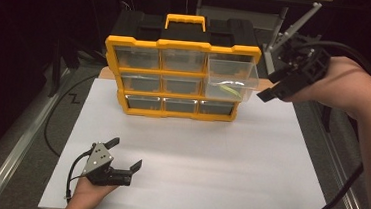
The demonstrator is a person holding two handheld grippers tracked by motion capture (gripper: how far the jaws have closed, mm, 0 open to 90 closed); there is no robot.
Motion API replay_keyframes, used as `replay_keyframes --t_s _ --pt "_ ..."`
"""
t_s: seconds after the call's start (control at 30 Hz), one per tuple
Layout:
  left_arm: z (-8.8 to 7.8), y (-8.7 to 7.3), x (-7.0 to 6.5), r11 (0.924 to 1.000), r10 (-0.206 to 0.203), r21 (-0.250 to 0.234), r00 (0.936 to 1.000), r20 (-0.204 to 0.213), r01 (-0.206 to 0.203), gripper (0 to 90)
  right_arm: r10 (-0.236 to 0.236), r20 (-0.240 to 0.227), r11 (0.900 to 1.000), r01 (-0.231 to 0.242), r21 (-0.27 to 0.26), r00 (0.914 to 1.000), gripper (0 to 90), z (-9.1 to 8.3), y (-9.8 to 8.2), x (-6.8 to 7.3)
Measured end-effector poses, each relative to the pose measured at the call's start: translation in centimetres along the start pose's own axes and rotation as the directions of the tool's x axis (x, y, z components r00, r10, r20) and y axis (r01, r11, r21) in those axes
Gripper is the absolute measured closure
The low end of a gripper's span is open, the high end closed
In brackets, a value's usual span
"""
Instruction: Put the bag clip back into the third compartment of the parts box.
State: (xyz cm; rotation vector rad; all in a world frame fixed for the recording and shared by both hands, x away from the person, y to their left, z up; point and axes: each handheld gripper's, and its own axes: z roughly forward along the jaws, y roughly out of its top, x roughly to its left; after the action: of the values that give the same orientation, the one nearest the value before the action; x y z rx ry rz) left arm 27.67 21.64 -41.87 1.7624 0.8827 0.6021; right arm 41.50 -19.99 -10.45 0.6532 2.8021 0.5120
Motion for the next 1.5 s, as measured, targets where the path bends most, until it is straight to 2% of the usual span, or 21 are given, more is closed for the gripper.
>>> replay_keyframes --t_s 0.07,0.13,0.3,0.37,0.5,0.57,0.7,0.9,1.03,1.23,1.33,1.5 --pt "0.0 0.0 0.0 1.0 -0.002 -0.002 1.0 0.0 0.002 0.4 0.016 -0.011 1.0 -0.016 -0.004 0.9998 30.1 0.1 -1.2 0.1" --pt "0.0 0.0 0.0 1.0 -0.008 -0.002 1.0 0.004 0.008 0.4 0.02 -0.002 1.0 -0.02 -0.007 0.9998 25.4 0.2 -2.3 0.2" --pt "0.1 0.0 -0.3 1.0 0.002 -0.001 0.9999 0.013 -0.002 0.4 0.046 -0.019 0.998 -0.046 -0.03 0.9988 19.7 0.6 -4.8 0.7" --pt "0.2 0.0 -0.4 1.0 0.003 0.0 0.9999 0.015 -0.003 0.4 0.052 -0.018 0.998 -0.052 -0.02 0.9985 14.8 1.0 -5.5 0.8" --pt "0.3 0.1 -0.4 0.9999 0.014 0.001 0.9997 0.018 -0.014 0.4 0.066 -0.016 0.998 -0.066 -0.008 0.9977 7.7 2.2 -6.8 1.4" --pt "0.3 0.1 -0.4 0.9999 0.013 0.002 0.9998 0.015 -0.013 0.4 0.07 -0.005 0.998 -0.07 0.007 0.9975 1.1 3.0 -7.3 1.7" --pt "0.2 0.1 -0.2 0.9999 0.004 -0.01 0.9999 0.01 -0.004 0.4 0.075 0.01 0.997 -0.076 0.019 0.9971 0.0 4.6 -8.2 2.0" --pt "0.1 0.1 -0.1 0.9999 0.002 -0.011 1.0 0.009 -0.002 0.4 0.085 -0.005 0.995 -0.084 0.045 0.9964 0.0 7.7 -9.2 2.3" --pt "0.1 0.1 -0.1 0.9999 -0.004 -0.016 1.0 0.007 0.004 0.4 0.082 -0.014 0.994 -0.08 0.075 0.9966 0.0 10.3 -9.8 2.7" --pt "0.1 0.1 0.0 0.9999 0.0 -0.012 1.0 0.008 0.001 0.4 0.089 -0.048 0.988 -0.083 0.13 0.9949 0.0 15.3 -11.1 3.3" --pt "0.0 0.1 0.0 0.9999 -0.002 -0.014 1.0 0.007 0.002 0.4 0.098 -0.063 0.981 -0.086 0.171 0.9932 0.0 18.1 -12.0 3.8" --pt "0.0 0.1 0.0 0.9999 -0.005 -0.013 1.0 0.006 0.005 0.4 0.117 -0.077 0.976 -0.1 0.195 0.9902 0.0 21.7 -13.2 4.4"
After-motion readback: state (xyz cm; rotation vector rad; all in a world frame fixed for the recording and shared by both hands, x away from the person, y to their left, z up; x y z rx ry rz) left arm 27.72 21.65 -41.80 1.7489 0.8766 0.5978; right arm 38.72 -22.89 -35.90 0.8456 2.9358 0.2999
